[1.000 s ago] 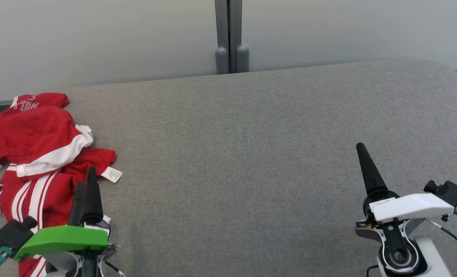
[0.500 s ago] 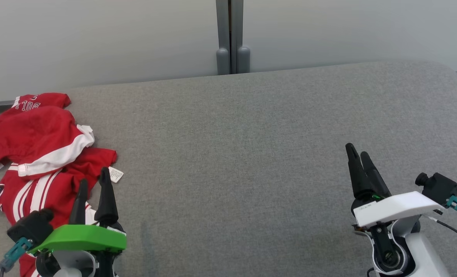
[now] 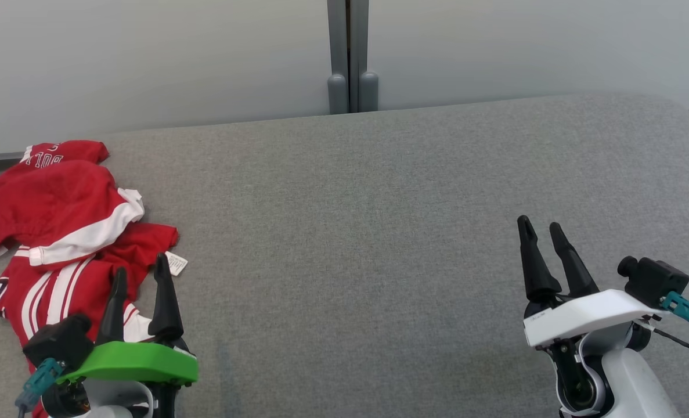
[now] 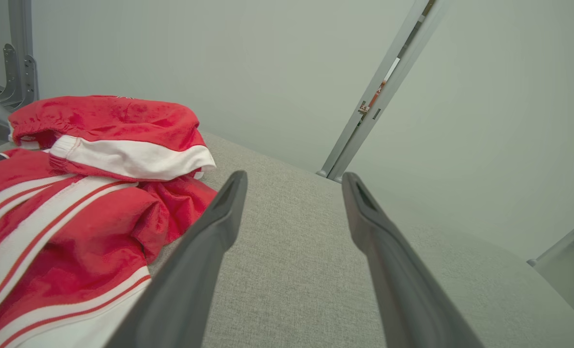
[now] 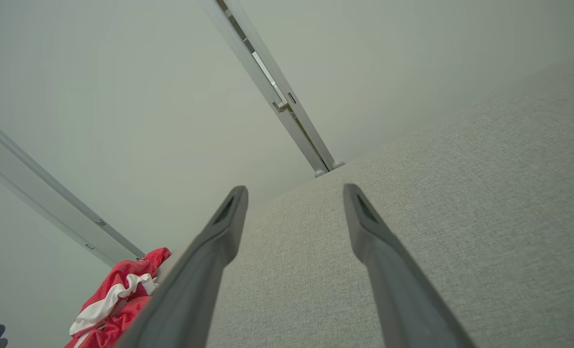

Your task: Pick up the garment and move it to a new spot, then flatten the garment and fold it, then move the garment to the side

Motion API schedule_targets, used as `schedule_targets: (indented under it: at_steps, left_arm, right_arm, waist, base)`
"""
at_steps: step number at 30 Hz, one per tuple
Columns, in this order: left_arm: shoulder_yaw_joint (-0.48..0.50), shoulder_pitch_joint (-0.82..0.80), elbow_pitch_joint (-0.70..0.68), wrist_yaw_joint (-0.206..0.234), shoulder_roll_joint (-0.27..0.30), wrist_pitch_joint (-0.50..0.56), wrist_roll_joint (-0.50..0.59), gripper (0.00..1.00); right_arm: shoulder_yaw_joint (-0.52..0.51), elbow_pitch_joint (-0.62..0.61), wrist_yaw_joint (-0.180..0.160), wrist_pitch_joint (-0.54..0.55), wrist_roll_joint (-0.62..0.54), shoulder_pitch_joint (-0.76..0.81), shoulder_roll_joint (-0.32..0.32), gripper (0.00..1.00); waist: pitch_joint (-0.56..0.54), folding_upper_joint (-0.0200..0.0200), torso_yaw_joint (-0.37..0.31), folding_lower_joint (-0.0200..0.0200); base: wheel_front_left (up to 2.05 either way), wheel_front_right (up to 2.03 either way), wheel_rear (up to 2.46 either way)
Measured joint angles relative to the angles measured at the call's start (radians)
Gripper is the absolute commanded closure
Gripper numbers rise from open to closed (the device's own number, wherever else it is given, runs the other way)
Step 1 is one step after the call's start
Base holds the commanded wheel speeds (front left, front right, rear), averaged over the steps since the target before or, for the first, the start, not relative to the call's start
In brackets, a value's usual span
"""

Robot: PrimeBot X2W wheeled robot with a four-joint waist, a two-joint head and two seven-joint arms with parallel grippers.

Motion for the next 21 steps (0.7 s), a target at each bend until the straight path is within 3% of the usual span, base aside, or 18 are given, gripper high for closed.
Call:
schedule_targets:
  at_steps: [21]
  left_arm:
    - [-0.01,0.008,0.004,0.007,0.001,-0.052,0.192,0.0]
  right_arm:
    - [0.039,-0.001,0.0,-0.053,-0.164,-0.012,0.005,0.0]
  waist:
    - [-0.002,0.0,0.005,0.0]
  base:
    - [0.0,0.0,0.0]
